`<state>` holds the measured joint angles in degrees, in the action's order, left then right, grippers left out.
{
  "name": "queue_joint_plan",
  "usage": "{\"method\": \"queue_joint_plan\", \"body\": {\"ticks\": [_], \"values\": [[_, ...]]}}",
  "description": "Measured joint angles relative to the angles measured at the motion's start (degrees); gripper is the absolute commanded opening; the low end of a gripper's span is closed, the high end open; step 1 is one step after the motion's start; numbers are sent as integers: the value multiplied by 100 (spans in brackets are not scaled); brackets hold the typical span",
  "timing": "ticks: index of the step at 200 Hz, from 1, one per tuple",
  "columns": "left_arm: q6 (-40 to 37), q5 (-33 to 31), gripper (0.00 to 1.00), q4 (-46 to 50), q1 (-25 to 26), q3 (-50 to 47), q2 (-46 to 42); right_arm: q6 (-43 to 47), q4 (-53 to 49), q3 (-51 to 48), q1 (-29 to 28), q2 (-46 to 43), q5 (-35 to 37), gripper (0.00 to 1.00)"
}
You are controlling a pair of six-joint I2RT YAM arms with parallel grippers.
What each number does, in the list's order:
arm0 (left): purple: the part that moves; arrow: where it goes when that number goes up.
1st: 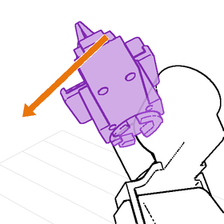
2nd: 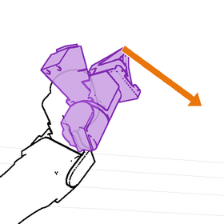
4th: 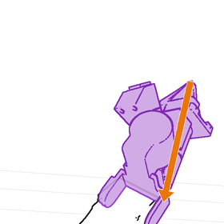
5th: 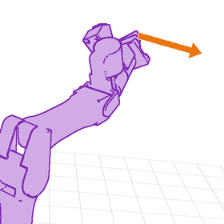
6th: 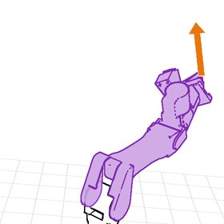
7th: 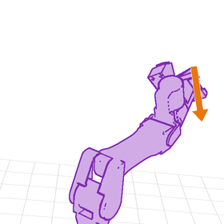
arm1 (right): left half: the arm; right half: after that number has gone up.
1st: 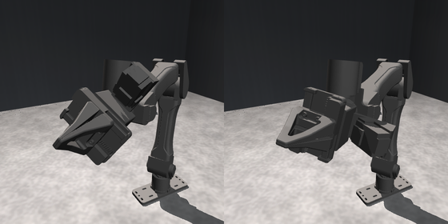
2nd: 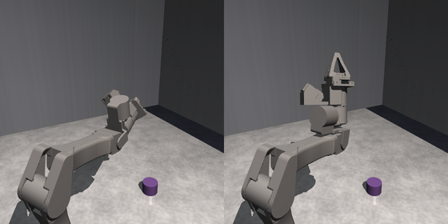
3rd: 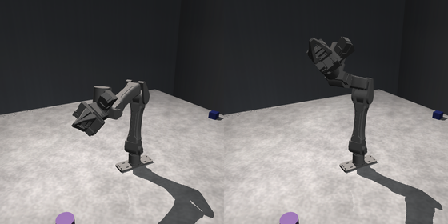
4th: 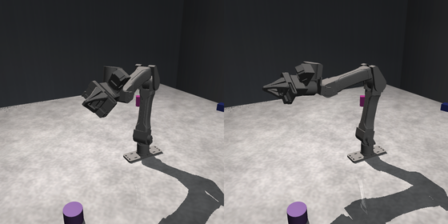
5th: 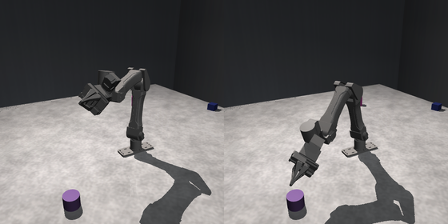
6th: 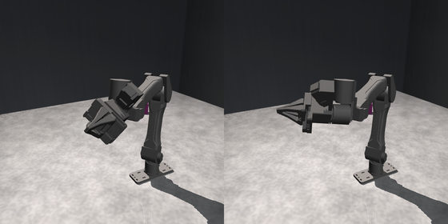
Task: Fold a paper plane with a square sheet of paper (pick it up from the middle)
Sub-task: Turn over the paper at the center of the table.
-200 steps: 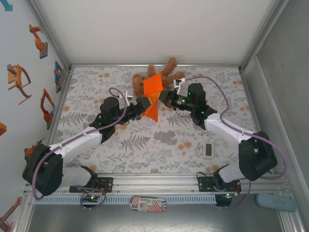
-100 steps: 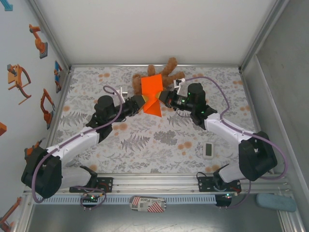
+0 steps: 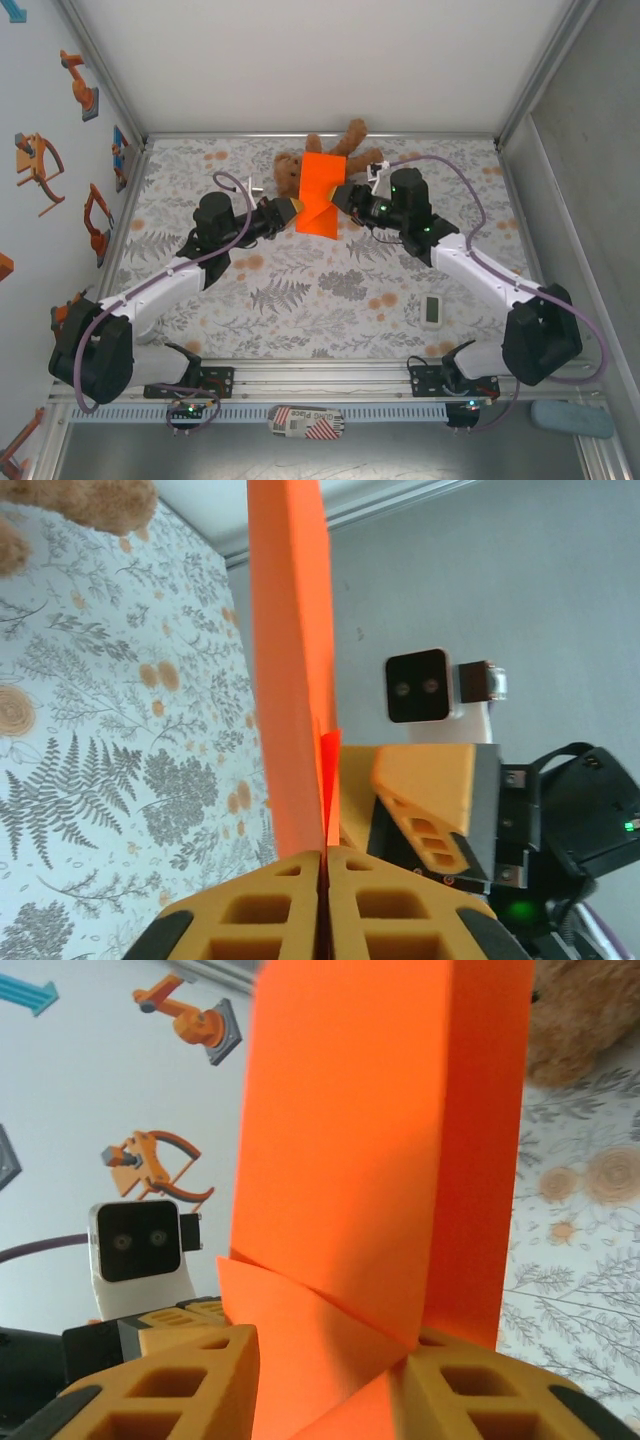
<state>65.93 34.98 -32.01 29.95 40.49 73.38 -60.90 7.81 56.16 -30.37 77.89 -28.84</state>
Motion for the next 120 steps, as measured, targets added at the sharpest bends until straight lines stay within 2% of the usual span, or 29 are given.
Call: {"method": "queue_joint_plan", "body": {"ticks": [25,29,50,62,78,98,120], "values": [[-328,-46,8,437,-11,4,-26,352,-782,190,-4,-254,474,53],[-391,-70,8,549,-11,9,-37,417,-883,203,-4,-295,553,59],[-1049,-402,8,1700,-11,192,-214,667,-1539,264,-4,-507,1071,70],[-1453,-710,8,2415,-11,402,-341,831,-1867,273,-4,-601,1338,71],[-2072,-1298,3,3438,9,793,-522,970,-2234,273,-4,-673,1617,70],[-2721,-2216,2,4614,131,1399,-560,1143,-2566,278,-4,-697,1888,70],[-3244,-3432,3,5735,485,2059,-332,1331,-2892,317,-4,-699,2218,70]]}}
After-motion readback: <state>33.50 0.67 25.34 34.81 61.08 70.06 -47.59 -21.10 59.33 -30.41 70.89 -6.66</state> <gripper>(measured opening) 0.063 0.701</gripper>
